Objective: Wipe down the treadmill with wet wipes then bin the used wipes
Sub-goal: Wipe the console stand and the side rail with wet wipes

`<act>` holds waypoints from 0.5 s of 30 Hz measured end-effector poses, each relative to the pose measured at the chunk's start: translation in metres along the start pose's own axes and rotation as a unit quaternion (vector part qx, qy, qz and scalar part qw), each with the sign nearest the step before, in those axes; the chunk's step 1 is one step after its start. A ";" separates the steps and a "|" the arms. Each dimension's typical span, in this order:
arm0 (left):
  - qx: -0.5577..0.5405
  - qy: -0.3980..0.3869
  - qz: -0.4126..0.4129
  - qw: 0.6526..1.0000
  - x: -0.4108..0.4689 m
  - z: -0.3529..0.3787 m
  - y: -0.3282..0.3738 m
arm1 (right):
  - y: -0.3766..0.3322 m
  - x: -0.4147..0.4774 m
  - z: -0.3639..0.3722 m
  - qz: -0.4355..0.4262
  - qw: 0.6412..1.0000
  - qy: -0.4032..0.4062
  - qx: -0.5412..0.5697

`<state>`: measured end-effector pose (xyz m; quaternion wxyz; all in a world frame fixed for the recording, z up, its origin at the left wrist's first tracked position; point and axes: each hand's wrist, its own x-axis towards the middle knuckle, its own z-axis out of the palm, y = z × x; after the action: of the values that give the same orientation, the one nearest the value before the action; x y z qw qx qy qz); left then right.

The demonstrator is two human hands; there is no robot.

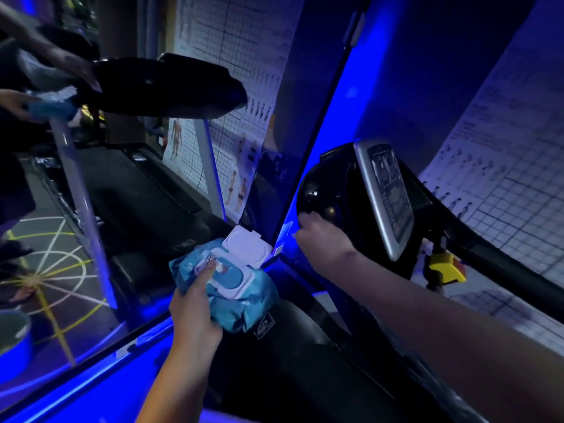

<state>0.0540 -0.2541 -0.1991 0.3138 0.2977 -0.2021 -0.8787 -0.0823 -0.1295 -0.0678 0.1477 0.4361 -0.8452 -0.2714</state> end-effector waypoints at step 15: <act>0.012 0.032 -0.009 0.999 -0.006 0.001 -0.004 | 0.042 0.021 0.016 -0.106 0.981 0.139 0.089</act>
<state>0.0549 -0.2472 -0.1979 0.3087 0.3313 -0.1999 -0.8689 -0.1298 -0.1218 -0.0560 0.1948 0.5682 -0.7861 -0.1457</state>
